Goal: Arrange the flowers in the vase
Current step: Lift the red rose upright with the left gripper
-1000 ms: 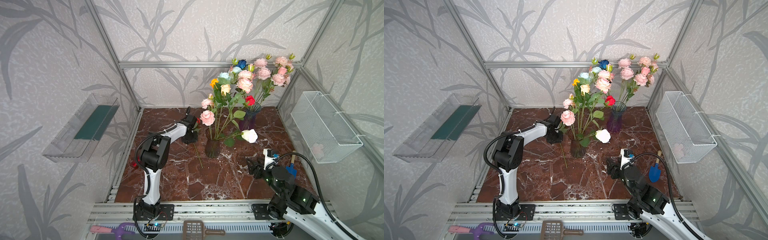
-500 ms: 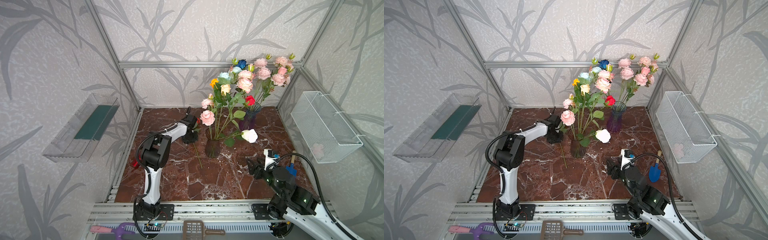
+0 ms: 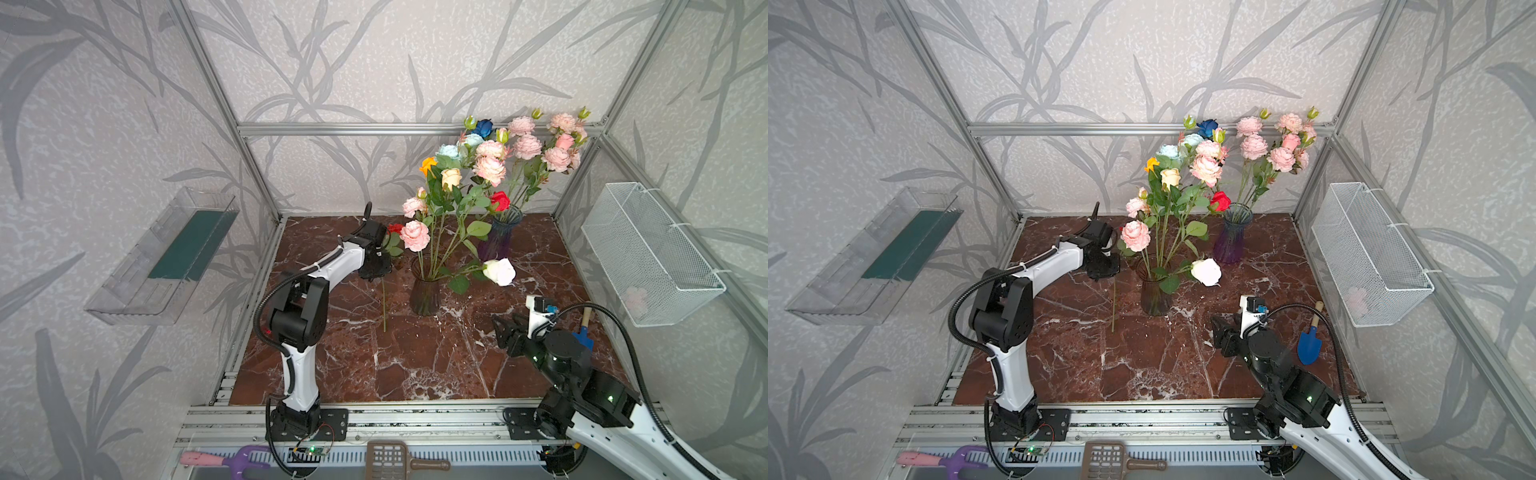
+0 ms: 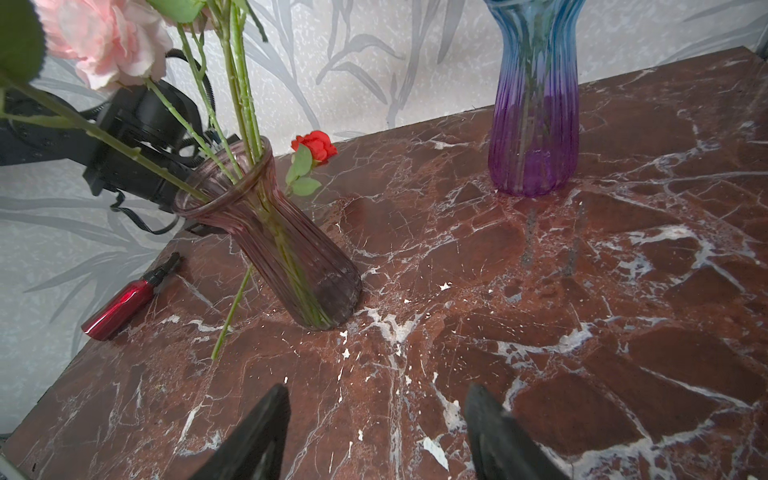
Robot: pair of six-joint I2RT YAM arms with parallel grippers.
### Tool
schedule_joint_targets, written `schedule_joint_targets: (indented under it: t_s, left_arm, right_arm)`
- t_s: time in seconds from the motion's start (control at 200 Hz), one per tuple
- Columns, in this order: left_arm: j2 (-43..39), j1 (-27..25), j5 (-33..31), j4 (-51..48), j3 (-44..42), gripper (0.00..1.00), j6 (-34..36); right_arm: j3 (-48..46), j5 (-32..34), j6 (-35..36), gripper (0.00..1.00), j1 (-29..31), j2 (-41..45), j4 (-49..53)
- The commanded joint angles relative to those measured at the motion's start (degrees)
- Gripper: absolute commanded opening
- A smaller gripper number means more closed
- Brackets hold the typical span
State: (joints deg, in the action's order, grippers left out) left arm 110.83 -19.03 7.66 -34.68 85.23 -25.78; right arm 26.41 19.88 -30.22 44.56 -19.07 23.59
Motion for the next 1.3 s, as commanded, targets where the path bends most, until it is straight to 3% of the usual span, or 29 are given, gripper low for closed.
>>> schedule_joint_targets:
  t_s: [0.0, 0.27, 0.475, 0.62, 0.8, 1.085, 1.295]
  left_arm:
    - [-4.0, 1.1, 0.4, 0.5, -1.3, 0.00, -1.4]
    - [-21.2, 4.4, 0.8, 10.8, -10.3, 0.00, -5.5]
    - [-42.9, 4.4, -1.8, 30.9, -24.6, 0.00, -4.7]
    - [-52.2, 3.6, 2.7, 43.3, -31.1, 0.00, -4.2]
    - [-57.3, 0.6, 8.7, 53.7, -35.5, 0.00, -1.2]
    - [-59.4, -3.5, 11.0, 54.6, -35.5, 0.00, 1.3]
    - [-59.4, -5.9, 10.6, 54.1, -34.4, 0.00, 2.6]
  right_arm:
    - [2.4, -1.5, 0.6, 0.67, -0.1, -1.6, -2.1]
    - [6.3, -6.9, 7.2, 0.67, -0.2, -0.4, -5.0]
    - [10.3, -17.7, 11.8, 0.60, -0.1, 0.7, -10.6]
    - [10.3, -16.9, 13.0, 0.59, -0.1, -0.9, -14.3]
    - [8.9, -16.3, 11.9, 0.59, -0.1, -1.9, -18.0]
    - [8.0, -13.3, 11.3, 0.60, -0.1, -1.8, -17.2]
    - [7.4, -2.8, 10.4, 0.61, -0.1, -3.0, -9.6]
